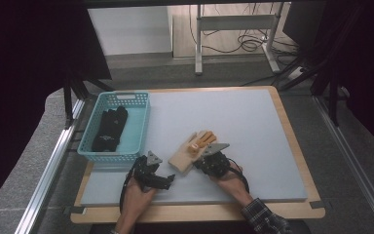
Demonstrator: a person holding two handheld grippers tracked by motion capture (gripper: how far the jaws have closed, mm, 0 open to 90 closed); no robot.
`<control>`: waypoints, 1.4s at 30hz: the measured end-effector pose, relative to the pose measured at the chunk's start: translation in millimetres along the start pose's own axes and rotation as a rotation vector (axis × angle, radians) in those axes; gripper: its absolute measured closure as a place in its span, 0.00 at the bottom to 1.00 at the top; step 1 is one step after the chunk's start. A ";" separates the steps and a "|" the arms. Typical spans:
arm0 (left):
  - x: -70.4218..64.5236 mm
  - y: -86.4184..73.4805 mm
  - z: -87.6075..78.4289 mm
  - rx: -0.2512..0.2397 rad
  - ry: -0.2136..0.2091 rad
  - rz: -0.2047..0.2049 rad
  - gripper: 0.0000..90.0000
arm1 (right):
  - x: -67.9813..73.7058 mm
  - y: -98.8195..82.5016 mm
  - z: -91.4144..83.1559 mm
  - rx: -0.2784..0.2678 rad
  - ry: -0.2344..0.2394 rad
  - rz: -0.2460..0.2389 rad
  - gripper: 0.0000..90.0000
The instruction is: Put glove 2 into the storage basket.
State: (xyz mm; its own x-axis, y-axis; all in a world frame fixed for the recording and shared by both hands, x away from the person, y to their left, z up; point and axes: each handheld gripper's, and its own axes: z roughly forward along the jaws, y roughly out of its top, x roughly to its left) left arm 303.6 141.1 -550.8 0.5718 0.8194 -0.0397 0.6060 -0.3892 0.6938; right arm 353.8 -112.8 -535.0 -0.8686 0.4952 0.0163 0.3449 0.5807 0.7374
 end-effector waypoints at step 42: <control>-0.4 0.0 0.3 -0.005 0.000 -0.005 0.00 | -67.6 -74.3 -86.6 0.047 -0.261 0.152 0.04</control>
State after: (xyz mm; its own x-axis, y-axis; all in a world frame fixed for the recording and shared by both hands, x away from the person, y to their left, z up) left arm 303.5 140.7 -551.0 0.5689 0.8213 -0.0427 0.6060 -0.3836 0.6968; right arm 356.1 -245.4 -532.5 -0.6872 0.7245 -0.0539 0.4855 0.5132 0.7077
